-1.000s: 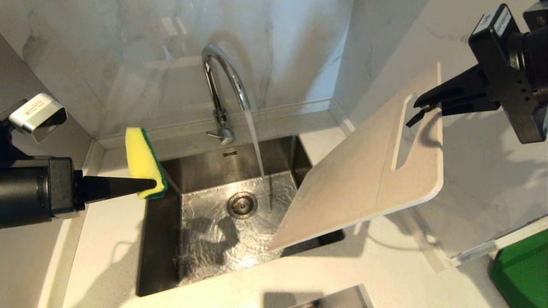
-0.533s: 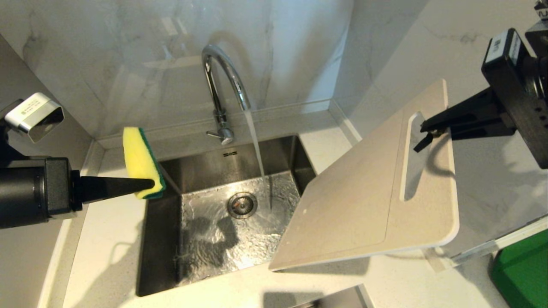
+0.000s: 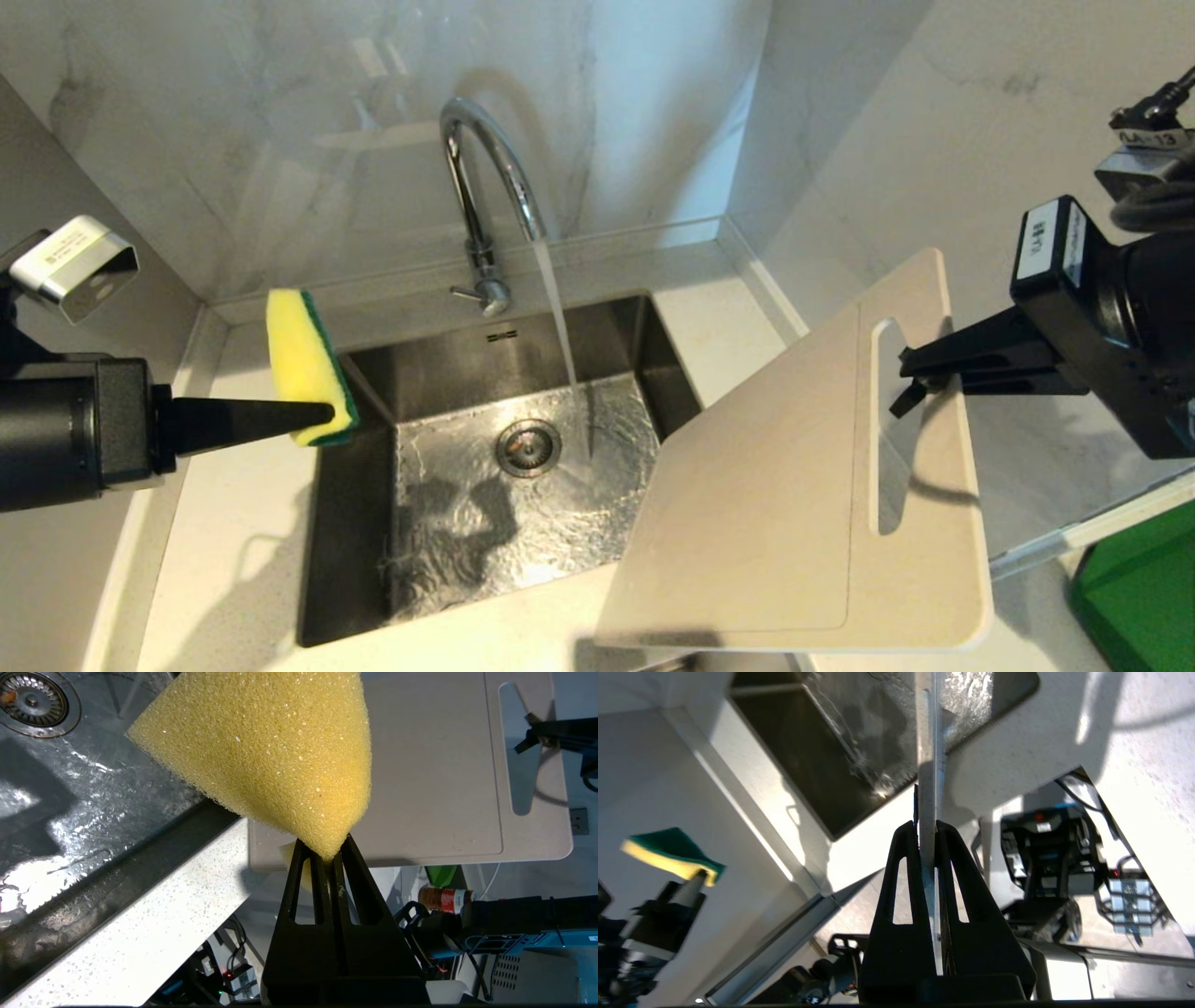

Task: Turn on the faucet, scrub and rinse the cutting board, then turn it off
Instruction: Put down the cutting board

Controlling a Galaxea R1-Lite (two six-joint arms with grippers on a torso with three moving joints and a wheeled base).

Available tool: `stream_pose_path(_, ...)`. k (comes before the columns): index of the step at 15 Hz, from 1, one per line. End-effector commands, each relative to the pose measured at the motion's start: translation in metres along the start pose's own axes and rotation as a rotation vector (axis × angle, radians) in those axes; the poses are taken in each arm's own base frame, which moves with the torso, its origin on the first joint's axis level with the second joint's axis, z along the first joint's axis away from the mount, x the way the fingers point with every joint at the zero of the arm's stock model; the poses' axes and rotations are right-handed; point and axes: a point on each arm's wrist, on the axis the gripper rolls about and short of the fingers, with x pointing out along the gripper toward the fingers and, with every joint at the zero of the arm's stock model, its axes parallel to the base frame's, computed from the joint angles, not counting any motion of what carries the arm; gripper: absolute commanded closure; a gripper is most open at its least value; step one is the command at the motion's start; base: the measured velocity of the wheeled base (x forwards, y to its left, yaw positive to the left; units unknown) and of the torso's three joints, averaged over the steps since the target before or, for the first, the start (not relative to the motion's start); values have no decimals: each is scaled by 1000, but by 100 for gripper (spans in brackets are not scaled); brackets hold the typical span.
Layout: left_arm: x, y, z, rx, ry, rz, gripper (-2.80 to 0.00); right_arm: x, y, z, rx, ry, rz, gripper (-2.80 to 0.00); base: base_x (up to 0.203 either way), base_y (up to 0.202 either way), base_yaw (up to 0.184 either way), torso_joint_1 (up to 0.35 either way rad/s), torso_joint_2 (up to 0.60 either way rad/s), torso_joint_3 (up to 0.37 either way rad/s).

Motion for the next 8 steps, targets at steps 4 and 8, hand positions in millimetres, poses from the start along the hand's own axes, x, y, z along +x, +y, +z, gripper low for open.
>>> stream_pose_path(4,0,1,-2,-6,6,0,0,5,-21,-18,-59,15,-27,0,0,0,0,0,0,0)
stream_pose_path(8,0,2,-4,-9,13,3,0,15,-47,-36,-179,6,-130,0,0,0,0,0,0,0)
